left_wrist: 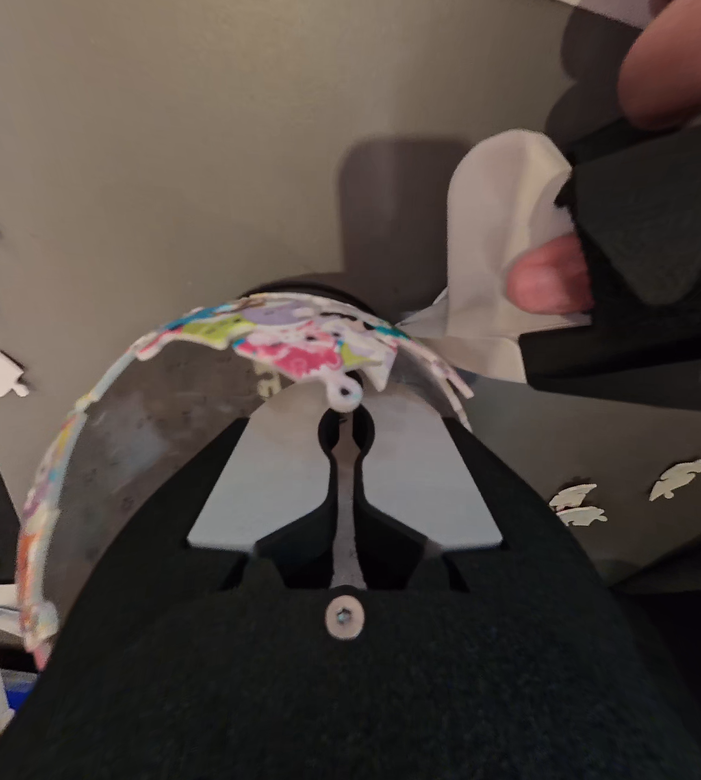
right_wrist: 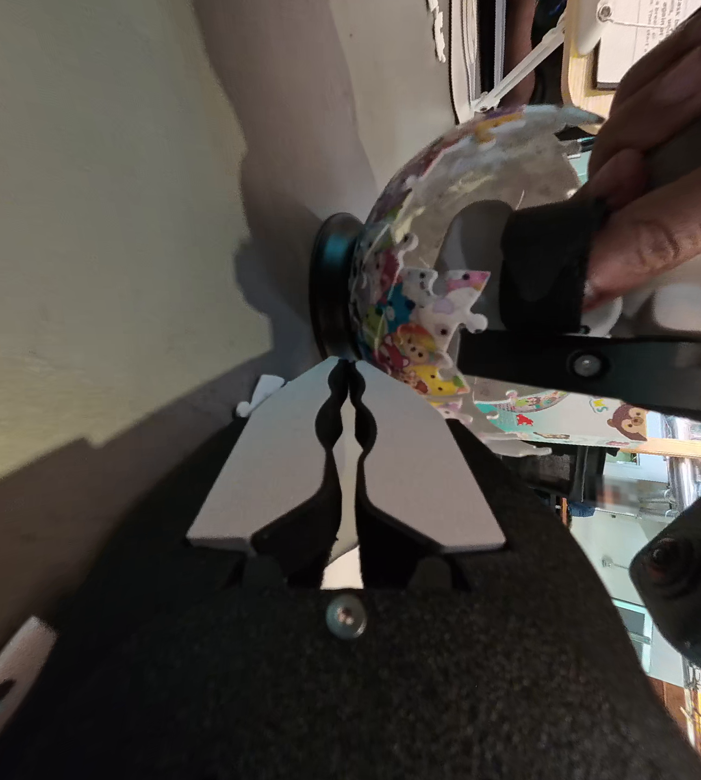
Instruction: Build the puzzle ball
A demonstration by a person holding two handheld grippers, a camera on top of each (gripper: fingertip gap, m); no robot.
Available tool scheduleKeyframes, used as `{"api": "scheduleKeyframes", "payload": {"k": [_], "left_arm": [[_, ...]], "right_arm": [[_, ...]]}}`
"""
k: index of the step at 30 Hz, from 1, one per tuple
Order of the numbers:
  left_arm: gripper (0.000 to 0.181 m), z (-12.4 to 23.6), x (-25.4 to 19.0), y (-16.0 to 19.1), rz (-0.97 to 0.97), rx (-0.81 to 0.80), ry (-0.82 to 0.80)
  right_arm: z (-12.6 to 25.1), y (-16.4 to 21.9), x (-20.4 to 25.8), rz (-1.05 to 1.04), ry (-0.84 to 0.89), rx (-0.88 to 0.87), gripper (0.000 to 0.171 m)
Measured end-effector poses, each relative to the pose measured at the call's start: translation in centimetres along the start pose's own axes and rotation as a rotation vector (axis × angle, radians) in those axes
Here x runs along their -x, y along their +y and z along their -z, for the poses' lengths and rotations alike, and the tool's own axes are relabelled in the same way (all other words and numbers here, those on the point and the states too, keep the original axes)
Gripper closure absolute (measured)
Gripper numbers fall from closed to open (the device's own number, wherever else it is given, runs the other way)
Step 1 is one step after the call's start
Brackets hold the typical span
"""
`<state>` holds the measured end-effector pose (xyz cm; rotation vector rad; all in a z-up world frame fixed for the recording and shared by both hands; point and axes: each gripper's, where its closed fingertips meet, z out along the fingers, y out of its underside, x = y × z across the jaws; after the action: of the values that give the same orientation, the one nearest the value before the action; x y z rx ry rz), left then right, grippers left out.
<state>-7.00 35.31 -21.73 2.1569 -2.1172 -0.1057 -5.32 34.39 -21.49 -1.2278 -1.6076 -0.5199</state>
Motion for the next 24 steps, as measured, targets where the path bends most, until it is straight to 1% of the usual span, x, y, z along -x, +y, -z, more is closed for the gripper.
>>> {"api": "scheduleKeyframes", "payload": {"k": [13, 19, 21, 24], "left_arm": [[0.181, 0.0, 0.0, -0.5, -0.031, 0.005, -0.045], [0.181, 0.2, 0.4, -0.5, -0.008, -0.005, -0.061], [0.181, 0.9, 0.8, -0.2, -0.002, -0.012, -0.099], [0.181, 3.3, 1.1, 0.6, 0.009, -0.086, -0.149]], "right_arm": [[-0.3, 0.3, 0.0, 0.016, -0.006, 0.026, 0.171], [0.2, 0.4, -0.3, 0.006, 0.020, 0.031, 0.171], [0.6, 0.5, -0.6, -0.024, 0.038, 0.023, 0.171], [1.7, -0.3, -0.5, -0.055, 0.042, -0.042, 0.171]]}}
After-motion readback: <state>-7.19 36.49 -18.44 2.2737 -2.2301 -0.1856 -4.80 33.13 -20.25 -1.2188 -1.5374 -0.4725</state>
